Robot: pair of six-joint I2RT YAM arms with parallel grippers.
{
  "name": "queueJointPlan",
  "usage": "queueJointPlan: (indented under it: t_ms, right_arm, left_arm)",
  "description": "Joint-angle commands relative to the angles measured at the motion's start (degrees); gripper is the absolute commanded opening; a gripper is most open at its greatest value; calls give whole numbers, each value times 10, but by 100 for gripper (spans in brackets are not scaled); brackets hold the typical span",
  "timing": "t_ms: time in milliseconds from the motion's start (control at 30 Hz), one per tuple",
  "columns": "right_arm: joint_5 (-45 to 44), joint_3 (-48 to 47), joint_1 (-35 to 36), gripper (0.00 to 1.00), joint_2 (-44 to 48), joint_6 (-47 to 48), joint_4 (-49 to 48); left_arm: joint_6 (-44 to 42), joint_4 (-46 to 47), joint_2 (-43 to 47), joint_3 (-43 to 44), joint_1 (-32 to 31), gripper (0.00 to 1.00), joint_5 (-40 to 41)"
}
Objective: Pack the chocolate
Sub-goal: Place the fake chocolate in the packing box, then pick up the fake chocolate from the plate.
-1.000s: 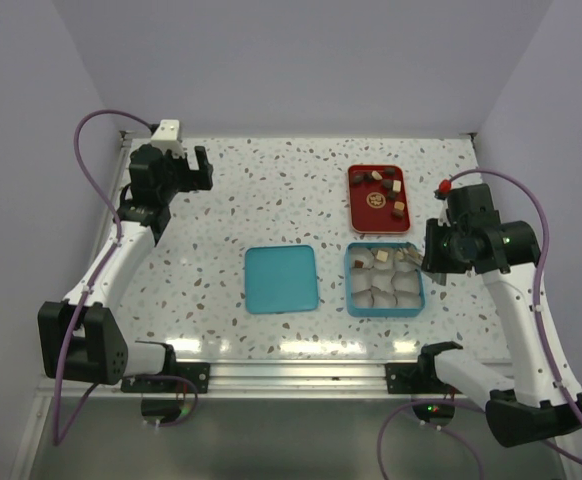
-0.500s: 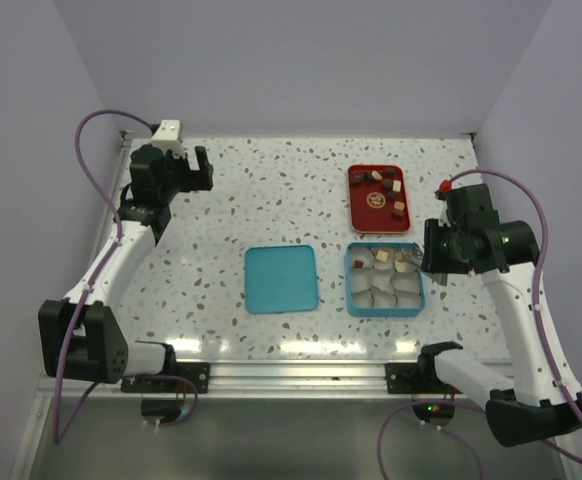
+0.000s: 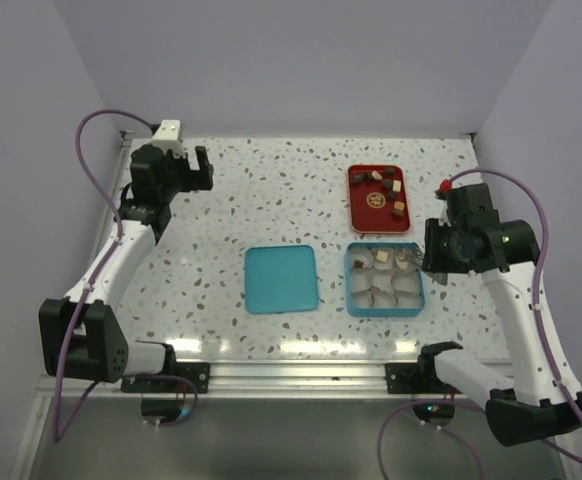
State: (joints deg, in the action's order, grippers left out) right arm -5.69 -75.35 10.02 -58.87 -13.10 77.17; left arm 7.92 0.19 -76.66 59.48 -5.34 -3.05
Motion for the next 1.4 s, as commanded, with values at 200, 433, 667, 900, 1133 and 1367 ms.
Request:
queueJointPlan:
  t_ms: [200, 433, 667, 900, 1133, 1367]
  right_arm:
    - [10, -72, 1, 36, -45, -2, -68]
    - [25, -64, 1, 36, -99, -1, -189]
    - [7, -61, 1, 36, -178, 12, -278]
    - [-26, -30, 1, 35, -214, 23, -310]
    - [-56, -20, 0, 35, -230, 31, -330]
    - [-76, -16, 0, 35, -269, 25, -367]
  left_arm:
    - [5, -1, 1, 27, -4, 100, -5]
    - [5, -1, 2, 27, -4, 100, -4]
    - [3, -1, 3, 27, -4, 100, -2]
    - [2, -1, 1, 27, -4, 100, 1]
    - [3, -2, -1, 27, -4, 100, 1]
    - [2, -1, -1, 27, -4, 100, 1]
